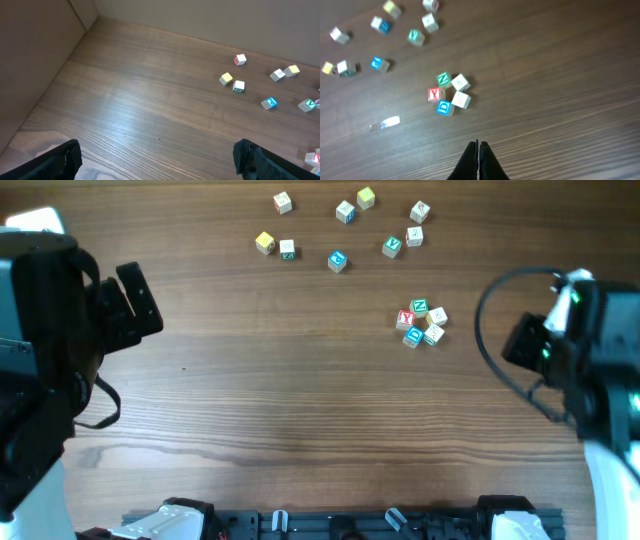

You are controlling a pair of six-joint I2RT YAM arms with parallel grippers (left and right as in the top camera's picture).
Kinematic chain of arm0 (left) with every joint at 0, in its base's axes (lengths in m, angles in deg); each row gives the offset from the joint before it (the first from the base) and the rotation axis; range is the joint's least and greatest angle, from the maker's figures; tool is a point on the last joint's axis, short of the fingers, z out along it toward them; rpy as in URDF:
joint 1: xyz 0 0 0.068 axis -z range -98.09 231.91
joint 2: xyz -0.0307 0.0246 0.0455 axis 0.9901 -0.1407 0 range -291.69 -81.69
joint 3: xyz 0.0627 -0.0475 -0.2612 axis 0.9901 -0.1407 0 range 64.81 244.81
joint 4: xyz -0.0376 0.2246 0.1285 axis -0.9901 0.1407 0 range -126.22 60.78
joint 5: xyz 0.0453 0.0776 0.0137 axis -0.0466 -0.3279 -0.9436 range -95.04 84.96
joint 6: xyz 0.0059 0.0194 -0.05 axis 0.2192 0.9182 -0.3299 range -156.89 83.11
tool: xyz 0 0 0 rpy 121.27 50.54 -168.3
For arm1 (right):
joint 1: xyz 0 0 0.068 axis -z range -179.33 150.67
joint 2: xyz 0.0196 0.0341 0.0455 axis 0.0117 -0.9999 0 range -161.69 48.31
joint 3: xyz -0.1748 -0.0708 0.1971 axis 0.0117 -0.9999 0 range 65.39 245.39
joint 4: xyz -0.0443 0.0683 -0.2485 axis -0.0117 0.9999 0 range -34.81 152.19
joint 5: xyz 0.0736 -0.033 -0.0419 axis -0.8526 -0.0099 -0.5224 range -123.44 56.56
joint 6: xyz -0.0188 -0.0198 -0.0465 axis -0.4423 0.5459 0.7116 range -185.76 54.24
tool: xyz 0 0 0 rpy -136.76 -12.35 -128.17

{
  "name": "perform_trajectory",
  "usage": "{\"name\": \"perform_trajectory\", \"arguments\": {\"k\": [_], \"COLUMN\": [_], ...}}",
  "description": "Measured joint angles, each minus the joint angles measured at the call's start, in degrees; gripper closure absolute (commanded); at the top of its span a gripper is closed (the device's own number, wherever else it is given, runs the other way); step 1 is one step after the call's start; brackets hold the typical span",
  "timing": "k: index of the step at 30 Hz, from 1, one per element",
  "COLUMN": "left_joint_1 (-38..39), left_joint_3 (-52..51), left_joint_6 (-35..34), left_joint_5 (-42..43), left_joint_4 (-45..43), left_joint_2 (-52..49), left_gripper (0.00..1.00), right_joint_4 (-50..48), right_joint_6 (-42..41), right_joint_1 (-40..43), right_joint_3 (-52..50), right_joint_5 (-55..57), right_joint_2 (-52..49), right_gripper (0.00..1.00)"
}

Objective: Form a circle

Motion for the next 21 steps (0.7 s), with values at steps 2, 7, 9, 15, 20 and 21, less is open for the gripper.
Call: {"name": "perform_trajectory", "arguments": {"k": [2,7,9,15,20,21], "left_joint_1": [0.0,0.0,0.0,0.0,0.0,0.0], "left_joint_3": [-0.02,0.0,0.0,-0.02,-0.02,0.0], "left_joint_6": [0.0,0.0,0.0,0.0,0.0,0.0], "left_joint_5": [0.0,-0.02,0.0,0.0,-0.02,0.0], "left_joint_4": [0.0,0.0,-0.02,0.0,-0.02,-0.02], "left_joint_2": [0.0,0.0,0.0,0.0,0.0,0.0], "left_gripper": [0.0,0.0,0.0,0.0,0.0,0.0], "right_joint_4": [1.11,2.23,3.43,4.59,4.98,4.98], "right_joint_6": [0.33,0.9,0.96,1.01,1.01,1.01], "right_joint_1": [0.0,0.0,0.0,0.0,0.0,0.0], "right_joint_3": [0.0,0.13,0.24,0.26,0.26,0.26], "right_joint_5": [2.54,6.84,7.52,7.98,7.98,7.96], "right_joint_2": [5.57,15.06,16.94,17.66,17.68,17.68], "right_gripper": [0.66,0.0,0.0,0.0,0.0,0.0]}}
